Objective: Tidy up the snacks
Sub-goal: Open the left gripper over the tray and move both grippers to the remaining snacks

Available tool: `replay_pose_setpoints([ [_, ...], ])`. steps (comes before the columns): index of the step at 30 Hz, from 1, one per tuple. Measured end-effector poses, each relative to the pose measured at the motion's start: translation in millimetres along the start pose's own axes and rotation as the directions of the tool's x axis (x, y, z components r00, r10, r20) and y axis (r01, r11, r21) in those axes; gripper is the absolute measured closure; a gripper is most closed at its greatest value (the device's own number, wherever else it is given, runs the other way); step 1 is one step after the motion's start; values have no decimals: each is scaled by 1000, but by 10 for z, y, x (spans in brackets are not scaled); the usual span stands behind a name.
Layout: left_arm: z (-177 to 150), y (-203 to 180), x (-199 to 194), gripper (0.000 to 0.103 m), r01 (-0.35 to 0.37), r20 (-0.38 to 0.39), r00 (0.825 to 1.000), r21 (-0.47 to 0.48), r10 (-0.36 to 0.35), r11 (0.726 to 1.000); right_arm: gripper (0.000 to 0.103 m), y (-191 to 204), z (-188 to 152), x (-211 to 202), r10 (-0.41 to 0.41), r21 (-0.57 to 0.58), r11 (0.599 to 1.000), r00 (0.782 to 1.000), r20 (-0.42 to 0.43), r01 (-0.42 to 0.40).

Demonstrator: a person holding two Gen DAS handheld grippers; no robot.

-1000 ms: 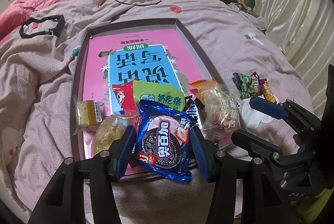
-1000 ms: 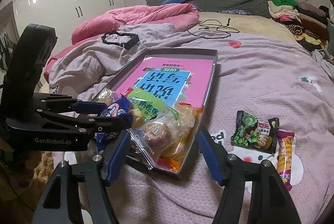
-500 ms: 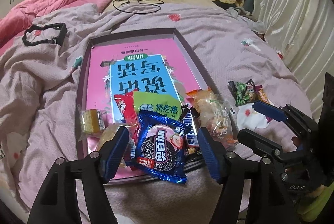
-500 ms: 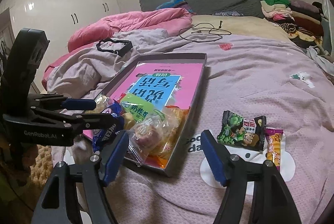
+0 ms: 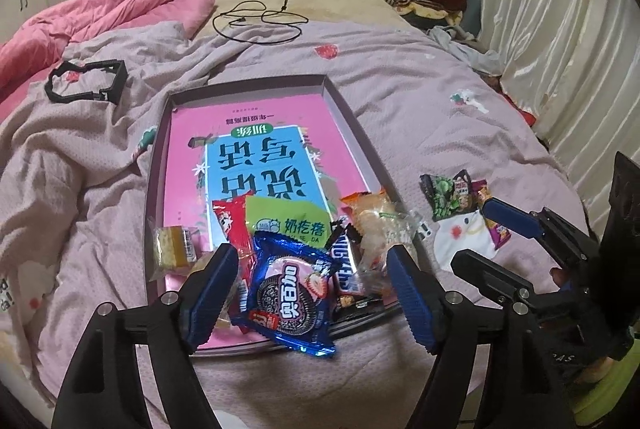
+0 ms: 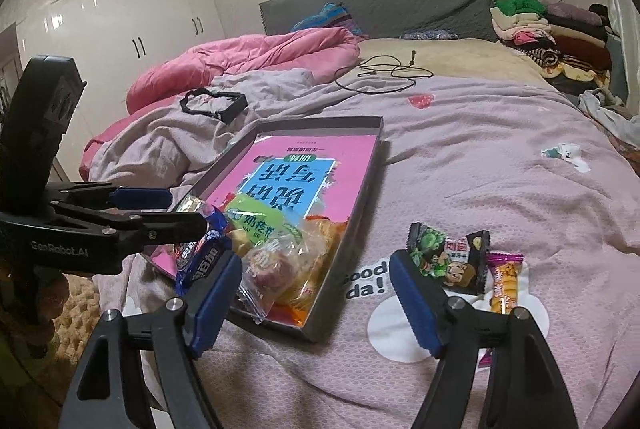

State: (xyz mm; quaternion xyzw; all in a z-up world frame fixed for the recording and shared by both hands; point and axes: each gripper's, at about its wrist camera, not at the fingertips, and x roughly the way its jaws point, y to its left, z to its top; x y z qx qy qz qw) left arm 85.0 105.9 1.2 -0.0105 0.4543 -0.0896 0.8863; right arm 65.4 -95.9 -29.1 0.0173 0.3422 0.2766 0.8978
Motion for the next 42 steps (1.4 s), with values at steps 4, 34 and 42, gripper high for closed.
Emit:
replay_pose_setpoints([
  [4, 33, -53, -41, 25, 19, 15, 1000, -7, -19, 1000, 25, -52, 18, -66, -13, 6, 1000, 1000, 14, 13],
  [34, 301, -1063, 203, 25, 96, -19, 995, 186, -94, 978, 25, -1063, -202, -192, -223, 158, 958, 969, -106, 238],
  [42, 372, -1329, 597, 25, 115, -103, 990, 197, -96, 974, 49, -1067, -287, 74, -242, 88, 962, 955, -170, 259],
])
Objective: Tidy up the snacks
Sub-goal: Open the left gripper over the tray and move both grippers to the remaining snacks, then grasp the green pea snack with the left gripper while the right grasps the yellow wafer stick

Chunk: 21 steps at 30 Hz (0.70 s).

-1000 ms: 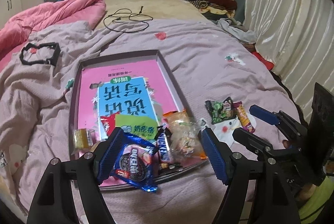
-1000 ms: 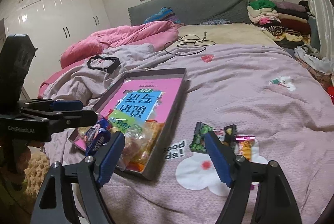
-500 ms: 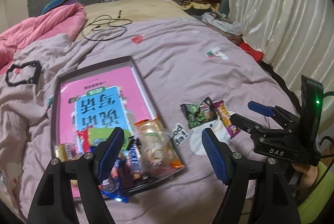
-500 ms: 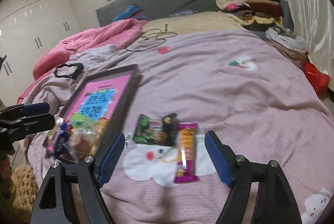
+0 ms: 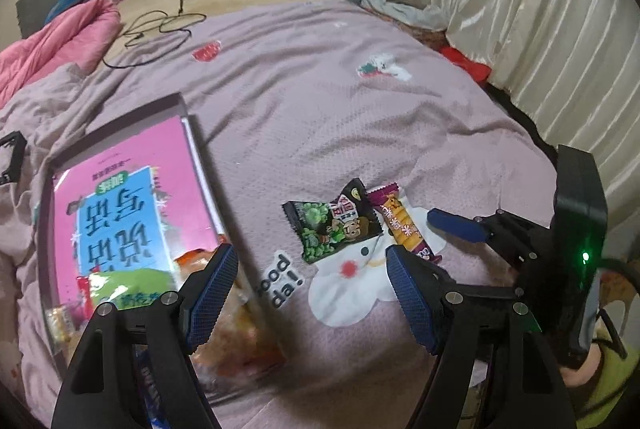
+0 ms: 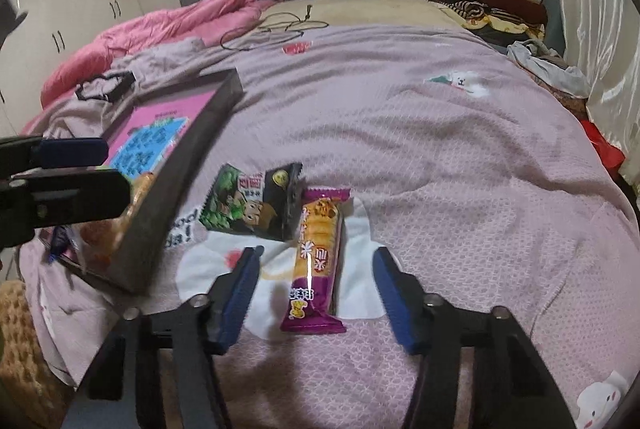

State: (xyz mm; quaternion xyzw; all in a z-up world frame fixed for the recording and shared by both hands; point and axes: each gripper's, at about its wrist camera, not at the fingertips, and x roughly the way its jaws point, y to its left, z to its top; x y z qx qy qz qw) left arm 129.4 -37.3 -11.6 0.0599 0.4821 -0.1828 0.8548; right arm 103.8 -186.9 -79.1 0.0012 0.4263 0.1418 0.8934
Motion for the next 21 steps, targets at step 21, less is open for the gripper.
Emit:
replay_pose_setpoints([
  [21, 257, -23, 882, 26, 12, -159, 986, -200, -45, 980, 83, -271, 47, 35, 15, 95, 995, 1000, 22, -17],
])
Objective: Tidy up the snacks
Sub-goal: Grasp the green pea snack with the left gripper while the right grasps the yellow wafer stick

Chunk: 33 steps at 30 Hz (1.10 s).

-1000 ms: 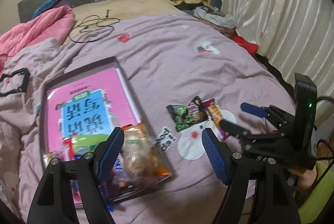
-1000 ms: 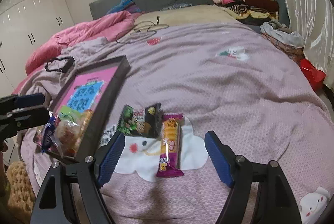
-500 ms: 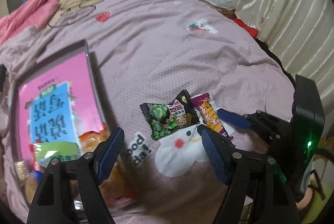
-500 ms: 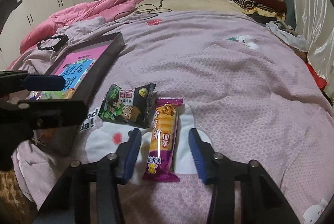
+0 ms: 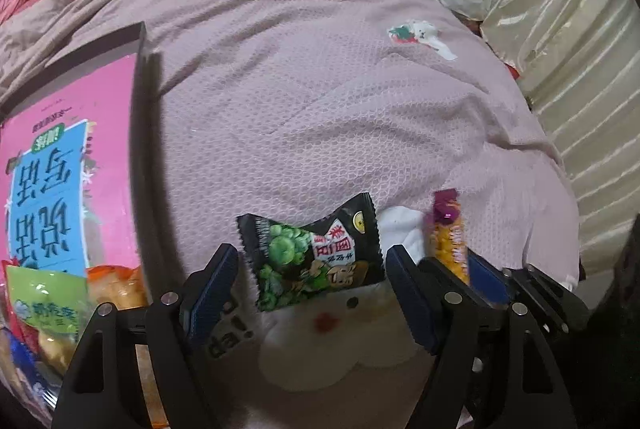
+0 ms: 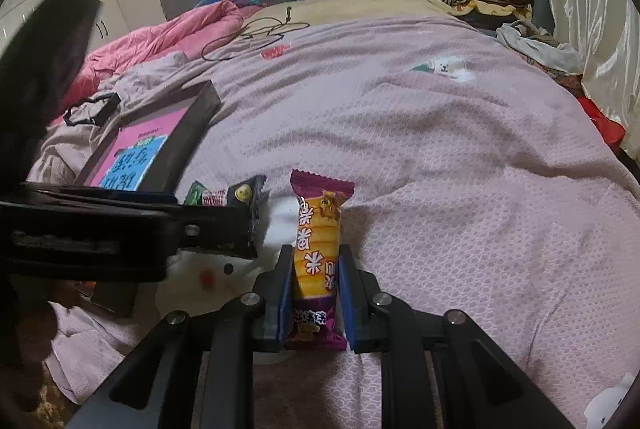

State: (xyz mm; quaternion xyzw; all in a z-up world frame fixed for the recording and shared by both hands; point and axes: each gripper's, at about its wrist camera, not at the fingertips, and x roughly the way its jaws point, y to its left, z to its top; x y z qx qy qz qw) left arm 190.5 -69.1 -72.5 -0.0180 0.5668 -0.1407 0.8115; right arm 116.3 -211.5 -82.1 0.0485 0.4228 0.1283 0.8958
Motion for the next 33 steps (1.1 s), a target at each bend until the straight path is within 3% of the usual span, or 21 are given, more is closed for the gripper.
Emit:
replay_pose_setpoints([
  [6, 7, -72, 107, 32, -25, 0, 1000, 3, 25, 1000, 83, -100, 23, -55, 10, 48, 999, 1000, 9, -11],
  [8, 7, -94, 106, 46, -29, 8, 1000, 16, 29, 999, 83, -130, 22, -73, 18, 65, 998, 1000, 14, -19],
  [11, -4, -110, 98, 60, -10, 11, 1000, 26, 9, 1000, 84, -138, 32, -107, 12, 70, 997, 1000, 29, -14],
  [16, -42, -94, 28, 64, 11, 22, 1000, 31, -11, 999, 84, -150, 28, -133, 24, 84, 996, 999, 38, -27],
  [20, -100, -53, -94, 75, 36, 38, 999, 23, -37, 999, 84, -183, 37, -192, 45, 103, 993, 997, 60, -51],
  [33, -235, 50, -502, 79, 71, 95, 993, 30, -73, 997, 84, -106, 58, -296, 81, 94, 991, 992, 98, -91],
])
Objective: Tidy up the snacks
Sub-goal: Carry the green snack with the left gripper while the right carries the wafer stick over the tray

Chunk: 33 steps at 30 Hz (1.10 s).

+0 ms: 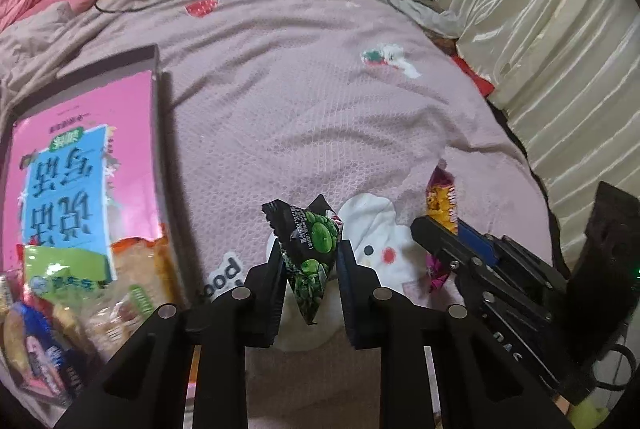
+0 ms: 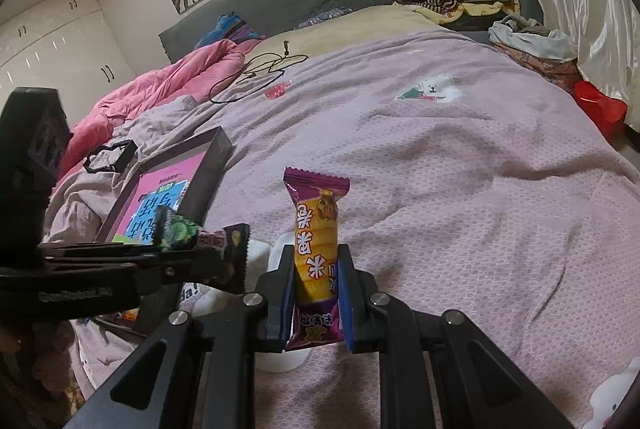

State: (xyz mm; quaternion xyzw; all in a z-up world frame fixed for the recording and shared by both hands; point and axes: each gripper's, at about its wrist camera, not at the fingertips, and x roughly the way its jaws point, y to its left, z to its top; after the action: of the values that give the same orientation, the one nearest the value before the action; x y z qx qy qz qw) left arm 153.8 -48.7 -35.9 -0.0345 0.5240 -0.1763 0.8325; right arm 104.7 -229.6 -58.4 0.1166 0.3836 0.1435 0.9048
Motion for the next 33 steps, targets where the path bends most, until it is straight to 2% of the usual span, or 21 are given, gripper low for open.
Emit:
replay_pose_setpoints([
  [9, -31, 137, -498, 81, -9, 78, 997, -5, 9, 1000, 84, 269, 22, -117, 49, -62, 997, 998, 35, -47],
  [15, -103, 369, -839, 81, -34, 127, 991, -29, 37, 999, 84, 558, 36, -182, 94, -113, 990, 994, 48, -88],
  [24, -291, 936, -1199, 81, -84, 166, 981, -117, 103, 990, 84, 1074, -16, -171, 196, -163, 968, 981, 14, -191],
  [33, -571, 1571, -1484, 81, -127, 183, 968, -230, 172, 965, 84, 1515, -131, -54, 255, -210, 943, 966, -48, -259],
])
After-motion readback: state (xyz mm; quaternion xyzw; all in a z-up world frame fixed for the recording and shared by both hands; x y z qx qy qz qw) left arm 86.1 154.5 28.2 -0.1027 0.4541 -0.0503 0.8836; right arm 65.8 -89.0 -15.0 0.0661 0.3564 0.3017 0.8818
